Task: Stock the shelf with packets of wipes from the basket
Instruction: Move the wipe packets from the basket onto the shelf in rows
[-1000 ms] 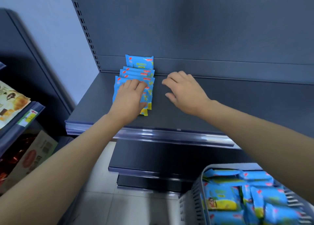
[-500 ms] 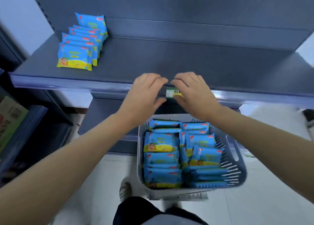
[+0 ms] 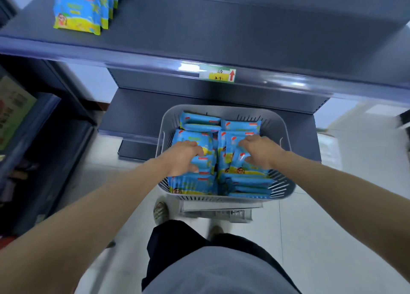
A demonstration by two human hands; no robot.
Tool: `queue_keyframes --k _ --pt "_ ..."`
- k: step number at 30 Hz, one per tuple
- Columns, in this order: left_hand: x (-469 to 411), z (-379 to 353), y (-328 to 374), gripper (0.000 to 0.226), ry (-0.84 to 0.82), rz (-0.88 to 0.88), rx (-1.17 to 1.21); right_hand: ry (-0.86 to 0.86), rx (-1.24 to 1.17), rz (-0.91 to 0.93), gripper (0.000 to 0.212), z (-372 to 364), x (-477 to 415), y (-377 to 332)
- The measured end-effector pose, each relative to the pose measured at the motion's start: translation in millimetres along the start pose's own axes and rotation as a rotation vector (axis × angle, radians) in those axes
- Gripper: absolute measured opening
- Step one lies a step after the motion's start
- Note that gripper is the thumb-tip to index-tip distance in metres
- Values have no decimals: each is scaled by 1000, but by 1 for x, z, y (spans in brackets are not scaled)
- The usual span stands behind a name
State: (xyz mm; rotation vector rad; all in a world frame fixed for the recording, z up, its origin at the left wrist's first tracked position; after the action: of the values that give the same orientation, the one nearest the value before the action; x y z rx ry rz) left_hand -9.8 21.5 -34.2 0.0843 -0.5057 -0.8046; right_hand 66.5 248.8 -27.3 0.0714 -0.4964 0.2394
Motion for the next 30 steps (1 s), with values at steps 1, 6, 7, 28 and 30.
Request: queue_keyframes --k 1,6,7,28,30 --pt "1 -6 -1 46 -39 19 -2 -40 -17 -23 52 -7 0 2" --pt "4 -23 -1 40 -182 71 -68 -158 -78 -118 60 -26 -3 9" --pt "4 -25 -1 38 -206 79 -95 -173 -87 -130 61 -26 -5 9" --pt "15 190 -36 15 287 62 161 491 -234 20 31 255 -50 16" --pt "16 228 -55 14 360 51 217 536 -244 -4 34 293 -73 21"
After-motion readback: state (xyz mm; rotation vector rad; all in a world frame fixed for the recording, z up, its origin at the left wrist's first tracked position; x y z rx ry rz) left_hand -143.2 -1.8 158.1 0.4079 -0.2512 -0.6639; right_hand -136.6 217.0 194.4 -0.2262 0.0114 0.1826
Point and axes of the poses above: each hand's wrist, its own x-axis away from the middle knuckle, its own z-axis out of the back of the hand, y = z × x, the point moved 2 cm from there along -x, towards the middle knuckle, and after that the axes turned 8 degrees about z, right-handed, at the moved point
